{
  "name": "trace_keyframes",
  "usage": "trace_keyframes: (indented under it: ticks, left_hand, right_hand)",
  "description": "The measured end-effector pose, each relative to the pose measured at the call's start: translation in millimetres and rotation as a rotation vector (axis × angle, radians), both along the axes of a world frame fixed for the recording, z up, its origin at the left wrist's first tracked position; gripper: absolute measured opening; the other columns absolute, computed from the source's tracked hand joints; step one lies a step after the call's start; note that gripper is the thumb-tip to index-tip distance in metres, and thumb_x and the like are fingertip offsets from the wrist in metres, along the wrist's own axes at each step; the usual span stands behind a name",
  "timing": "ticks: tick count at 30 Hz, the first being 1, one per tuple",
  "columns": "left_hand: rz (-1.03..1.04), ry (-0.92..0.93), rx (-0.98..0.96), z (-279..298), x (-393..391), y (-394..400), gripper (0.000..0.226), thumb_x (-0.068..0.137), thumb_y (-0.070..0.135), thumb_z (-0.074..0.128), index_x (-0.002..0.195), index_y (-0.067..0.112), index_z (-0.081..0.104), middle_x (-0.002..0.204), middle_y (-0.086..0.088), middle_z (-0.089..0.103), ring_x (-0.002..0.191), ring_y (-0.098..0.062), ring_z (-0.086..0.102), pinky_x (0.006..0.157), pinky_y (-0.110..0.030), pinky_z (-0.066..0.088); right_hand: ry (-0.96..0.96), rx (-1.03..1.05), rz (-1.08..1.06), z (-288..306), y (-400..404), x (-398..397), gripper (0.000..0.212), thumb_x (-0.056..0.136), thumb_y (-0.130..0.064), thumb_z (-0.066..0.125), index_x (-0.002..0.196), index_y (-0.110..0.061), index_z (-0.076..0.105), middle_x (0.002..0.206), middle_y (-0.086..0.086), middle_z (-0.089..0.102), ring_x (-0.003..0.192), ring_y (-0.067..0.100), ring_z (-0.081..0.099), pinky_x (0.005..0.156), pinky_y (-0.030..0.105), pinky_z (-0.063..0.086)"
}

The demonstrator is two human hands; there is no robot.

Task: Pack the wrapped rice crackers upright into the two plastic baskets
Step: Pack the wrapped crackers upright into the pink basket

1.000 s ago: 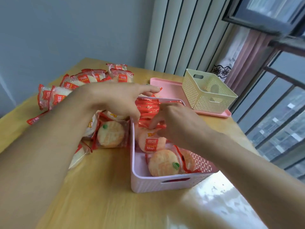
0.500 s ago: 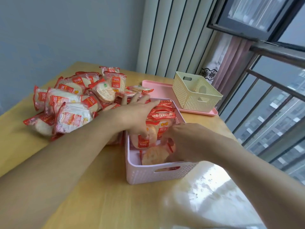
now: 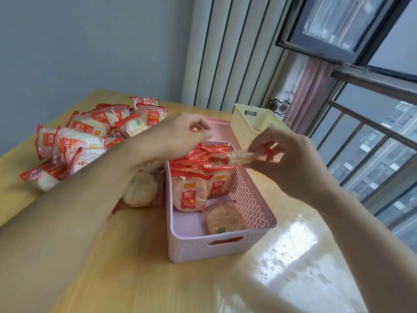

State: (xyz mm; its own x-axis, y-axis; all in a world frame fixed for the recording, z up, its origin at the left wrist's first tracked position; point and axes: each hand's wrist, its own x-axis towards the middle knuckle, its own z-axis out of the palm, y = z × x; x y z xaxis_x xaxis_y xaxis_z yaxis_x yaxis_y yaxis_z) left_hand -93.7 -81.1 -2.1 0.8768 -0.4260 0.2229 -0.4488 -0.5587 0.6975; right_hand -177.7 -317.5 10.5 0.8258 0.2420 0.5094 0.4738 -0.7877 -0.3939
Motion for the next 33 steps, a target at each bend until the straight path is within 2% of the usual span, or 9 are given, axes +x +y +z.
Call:
trace_keyframes:
  ticks: [3,6,10,15,18,21,26,29,33]
  left_hand:
    - [-0.1,0.156,-0.159,3.0,-12.7,-10.9,0.042,0.091,0.062,0.055,0.092,0.025,0.076,0.09,0.009,0.078,0.088,-0.007,0.072,0.09,-0.033,0.052]
    - [-0.129,0.269,-0.345,-0.4,-11.3,-16.2,0.033,0.077,0.046,0.076,0.097,0.019,0.075,0.091,0.0,0.079,0.082,-0.018,0.075,0.077,-0.032,0.059]
    - [-0.027,0.299,-0.555,-4.3,-0.4,-14.3,0.031,0.072,0.018,0.086,0.101,0.019,0.074,0.098,-0.008,0.076,0.089,-0.027,0.076,0.075,-0.043,0.063]
    - [-0.023,0.313,-0.564,-7.4,-3.1,-17.7,0.03,0.075,0.008,0.085,0.098,0.012,0.068,0.099,-0.012,0.075,0.087,-0.03,0.076,0.078,-0.052,0.062]
    - [-0.105,0.296,-0.408,-5.7,-9.4,-18.9,0.036,0.072,0.007,0.087,0.1,0.011,0.064,0.101,-0.009,0.075,0.092,-0.026,0.075,0.083,-0.043,0.063]
    - [-0.085,0.087,-0.094,-0.4,-13.4,-14.0,0.067,0.061,0.029,0.096,0.119,0.027,0.061,0.122,0.006,0.066,0.113,-0.014,0.063,0.096,-0.035,0.055]
    - [0.025,0.009,0.645,-10.1,-11.8,-10.1,0.139,0.06,0.055,0.09,0.159,0.04,-0.005,0.169,0.006,-0.011,0.155,-0.025,-0.013,0.125,-0.055,0.005]
    - [0.071,0.164,0.679,-22.1,-13.3,-20.5,0.137,0.072,0.032,0.088,0.156,0.042,-0.02,0.162,0.003,-0.035,0.151,-0.033,-0.027,0.123,-0.062,0.001]
    - [0.108,0.169,0.598,-27.5,-13.8,-24.1,0.13,0.077,0.017,0.084,0.157,0.042,-0.017,0.164,0.006,-0.031,0.152,-0.033,-0.023,0.12,-0.057,0.017]
  right_hand:
    - [-0.261,0.028,0.08,-17.6,0.0,7.0,0.021,0.078,0.002,0.083,0.086,-0.009,0.068,0.09,0.003,0.066,0.075,0.027,0.062,0.063,0.043,0.052]
    - [-0.318,-0.048,0.084,-22.5,-0.6,14.2,0.023,0.075,0.007,0.082,0.084,-0.007,0.066,0.096,0.004,0.061,0.078,0.021,0.059,0.064,0.035,0.052]
    - [-0.075,-0.11,0.13,-18.0,-0.4,14.7,0.027,0.077,-0.033,0.082,0.097,-0.021,0.068,0.12,-0.004,0.056,0.102,0.008,0.06,0.082,0.022,0.056]
    - [0.127,0.3,-0.106,-12.3,9.2,16.2,0.062,0.062,-0.06,0.076,0.109,-0.026,0.054,0.113,-0.012,0.063,0.09,0.008,0.069,0.075,0.036,0.062]
    - [0.191,0.382,-0.08,-11.4,8.7,22.2,0.046,0.069,-0.043,0.081,0.103,-0.022,0.057,0.099,-0.002,0.073,0.09,0.02,0.072,0.077,0.048,0.061]
    - [0.205,0.169,-0.014,-0.4,1.6,22.0,0.027,0.077,-0.026,0.081,0.093,-0.031,0.06,0.095,-0.005,0.073,0.092,0.02,0.071,0.079,0.047,0.06]
    - [0.341,-0.133,-0.028,1.8,1.2,29.0,0.025,0.079,-0.024,0.084,0.093,-0.033,0.066,0.097,-0.009,0.072,0.093,0.012,0.068,0.082,0.042,0.059]
    - [0.321,-0.252,-0.075,-10.6,12.6,34.2,0.028,0.077,-0.023,0.086,0.097,-0.031,0.069,0.096,-0.012,0.072,0.091,0.011,0.067,0.082,0.042,0.058]
    - [0.305,-0.364,-0.129,-11.8,17.9,37.7,0.028,0.075,-0.028,0.088,0.098,-0.031,0.073,0.094,-0.014,0.072,0.087,0.011,0.068,0.076,0.039,0.058]
